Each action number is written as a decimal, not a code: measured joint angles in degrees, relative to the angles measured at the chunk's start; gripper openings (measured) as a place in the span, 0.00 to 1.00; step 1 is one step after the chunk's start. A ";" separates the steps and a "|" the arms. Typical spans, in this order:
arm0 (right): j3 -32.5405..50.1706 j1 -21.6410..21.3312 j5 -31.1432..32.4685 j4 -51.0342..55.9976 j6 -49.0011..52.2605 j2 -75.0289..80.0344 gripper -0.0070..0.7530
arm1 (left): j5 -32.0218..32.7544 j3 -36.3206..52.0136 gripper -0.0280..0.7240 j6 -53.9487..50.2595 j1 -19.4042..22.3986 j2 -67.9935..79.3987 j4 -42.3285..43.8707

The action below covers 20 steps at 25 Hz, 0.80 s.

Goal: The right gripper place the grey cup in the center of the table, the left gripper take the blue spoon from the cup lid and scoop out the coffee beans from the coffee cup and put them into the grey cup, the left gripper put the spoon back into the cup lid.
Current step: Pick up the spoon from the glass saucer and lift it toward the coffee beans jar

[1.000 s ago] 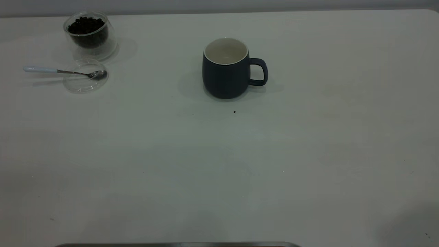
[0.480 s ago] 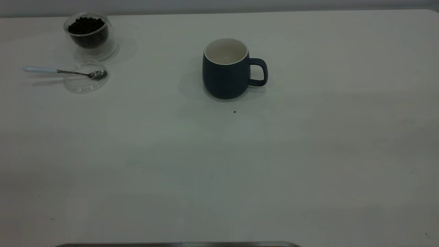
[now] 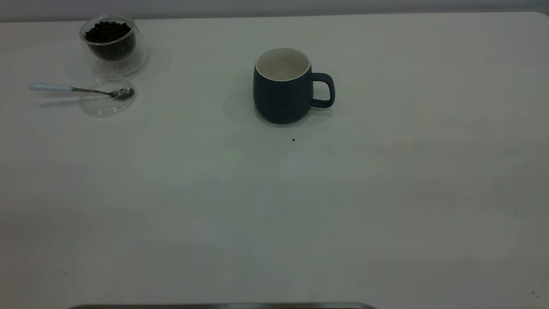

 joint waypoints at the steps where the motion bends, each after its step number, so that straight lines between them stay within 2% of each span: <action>1: 1.14 0.00 -0.82 0.00 0.00 -0.46 0.61 | 0.00 0.00 0.41 0.00 0.00 0.00 0.00; 5: 3.74 0.00 -1.79 0.00 0.00 -0.85 0.61 | 0.00 0.00 0.41 0.00 0.00 0.00 0.00; 20: 3.90 0.00 0.09 0.05 0.00 -0.85 0.61 | 0.00 0.00 0.41 0.00 0.00 0.00 0.00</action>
